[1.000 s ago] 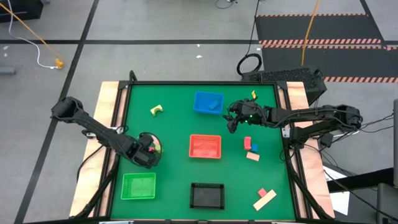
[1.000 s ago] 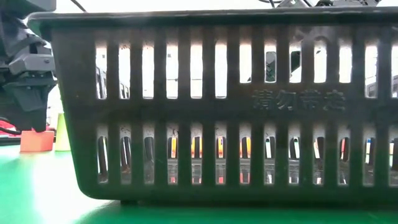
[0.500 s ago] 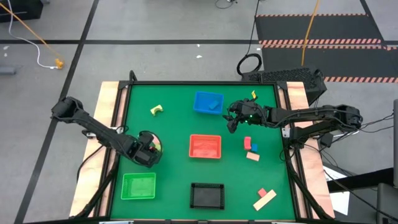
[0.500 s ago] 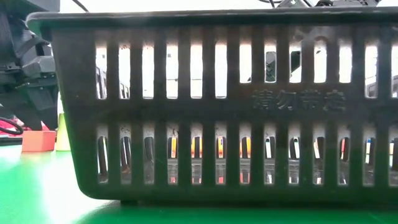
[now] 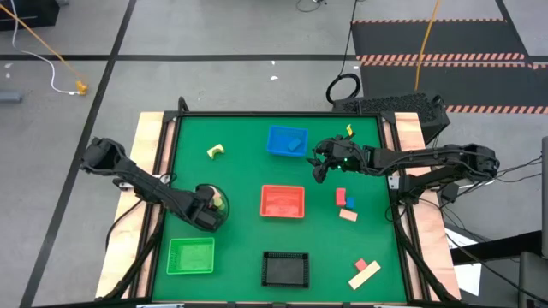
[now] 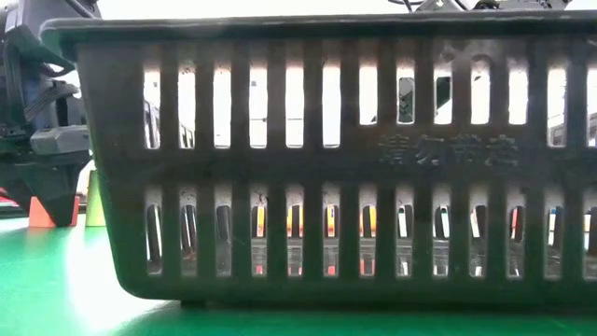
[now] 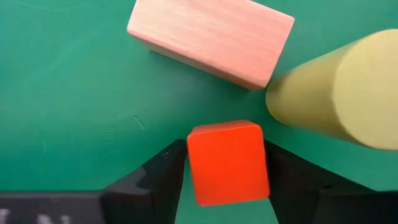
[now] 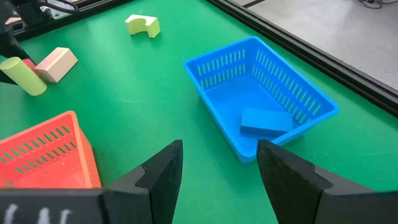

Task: Sort & place blocks by color
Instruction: Put the top left orange block into the orange bin

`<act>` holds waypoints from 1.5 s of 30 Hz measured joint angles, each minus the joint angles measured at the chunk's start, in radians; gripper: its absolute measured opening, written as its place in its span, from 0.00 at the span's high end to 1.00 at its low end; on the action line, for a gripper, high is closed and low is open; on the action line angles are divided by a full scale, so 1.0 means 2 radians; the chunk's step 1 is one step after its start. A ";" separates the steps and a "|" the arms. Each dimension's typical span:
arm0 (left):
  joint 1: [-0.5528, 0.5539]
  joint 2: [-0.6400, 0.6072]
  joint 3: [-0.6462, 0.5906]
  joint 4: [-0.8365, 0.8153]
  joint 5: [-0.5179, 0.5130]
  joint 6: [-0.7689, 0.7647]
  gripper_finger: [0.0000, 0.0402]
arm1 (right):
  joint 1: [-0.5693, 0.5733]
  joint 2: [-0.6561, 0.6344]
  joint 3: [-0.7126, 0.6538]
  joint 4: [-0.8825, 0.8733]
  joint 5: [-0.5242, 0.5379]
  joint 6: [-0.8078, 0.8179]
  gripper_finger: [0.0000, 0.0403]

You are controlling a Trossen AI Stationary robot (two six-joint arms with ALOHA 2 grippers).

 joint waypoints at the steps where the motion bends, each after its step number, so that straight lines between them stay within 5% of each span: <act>1: 0.000 -0.002 0.000 0.000 -0.001 0.000 0.56 | 0.000 0.000 0.000 0.000 0.000 0.000 0.51; 4: 0.000 -0.011 -0.002 -0.003 -0.002 0.016 0.67 | 0.000 0.000 0.000 0.000 0.000 0.000 0.51; 14: -0.001 -0.076 -0.002 -0.092 0.001 0.022 0.67 | 0.000 0.000 0.000 0.000 0.000 0.022 0.51; 24: -0.001 -0.184 0.010 -0.083 -0.139 0.070 0.67 | 0.000 0.000 0.000 0.001 -0.002 0.073 0.51; 28: -0.001 -0.194 0.040 -0.020 -0.213 0.189 0.67 | 0.000 0.000 0.000 0.011 -0.011 0.114 0.51; 33: 0.002 -0.188 0.060 0.158 -0.297 0.439 0.67 | 0.000 0.008 0.000 0.093 -0.095 0.161 0.51; 39: 0.015 -0.150 0.060 0.383 -0.304 0.726 0.67 | 0.007 0.052 0.000 0.235 -0.189 0.223 0.51; 45: 0.031 -0.083 0.060 0.518 -0.303 0.899 0.67 | 0.013 0.111 0.000 0.373 -0.247 0.314 0.47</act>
